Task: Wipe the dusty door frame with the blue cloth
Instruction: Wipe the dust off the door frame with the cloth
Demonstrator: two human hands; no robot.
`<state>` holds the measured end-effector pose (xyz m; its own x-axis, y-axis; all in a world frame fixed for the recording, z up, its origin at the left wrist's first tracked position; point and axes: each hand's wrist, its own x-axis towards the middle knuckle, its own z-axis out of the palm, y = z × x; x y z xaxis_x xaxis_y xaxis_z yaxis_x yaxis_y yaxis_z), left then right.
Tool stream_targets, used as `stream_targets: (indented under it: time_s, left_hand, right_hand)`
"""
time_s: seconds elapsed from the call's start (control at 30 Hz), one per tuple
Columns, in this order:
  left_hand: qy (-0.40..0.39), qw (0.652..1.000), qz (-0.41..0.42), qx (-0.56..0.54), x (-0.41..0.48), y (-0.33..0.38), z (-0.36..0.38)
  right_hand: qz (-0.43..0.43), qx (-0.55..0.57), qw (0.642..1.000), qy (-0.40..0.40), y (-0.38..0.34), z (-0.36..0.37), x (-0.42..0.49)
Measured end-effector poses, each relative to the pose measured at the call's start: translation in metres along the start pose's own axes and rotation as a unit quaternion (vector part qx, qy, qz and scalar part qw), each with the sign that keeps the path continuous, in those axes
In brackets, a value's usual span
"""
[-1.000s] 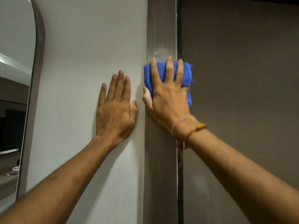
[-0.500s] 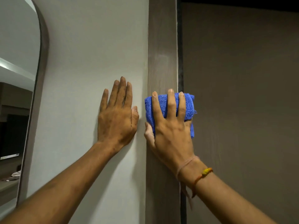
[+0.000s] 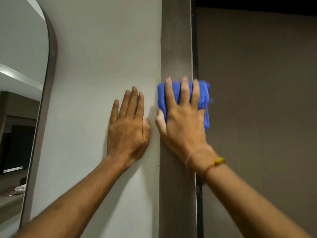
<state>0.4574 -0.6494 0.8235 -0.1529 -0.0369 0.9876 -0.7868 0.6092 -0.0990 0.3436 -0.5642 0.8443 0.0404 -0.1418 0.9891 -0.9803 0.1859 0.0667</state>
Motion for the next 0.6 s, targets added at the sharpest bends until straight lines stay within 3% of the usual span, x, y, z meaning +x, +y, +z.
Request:
stream_targets:
  time_s: [0.17, 0.47, 0.6]
  left_hand:
    - [-0.003, 1.000, -0.004, 0.000, -0.001, 0.000, -0.002]
    - [0.004, 1.000, -0.004, 0.002, 0.000, 0.000, 0.001]
    - [0.004, 1.000, -0.015, -0.004, -0.003, 0.001, 0.002]
  right_hand:
    - [0.011, 0.025, 0.998, -0.050, 0.007, 0.000, -0.062]
    - [0.038, -0.015, 0.999, -0.018, 0.002, -0.012, 0.074]
    - [0.036, -0.011, 0.999, 0.005, -0.003, 0.001, 0.001]
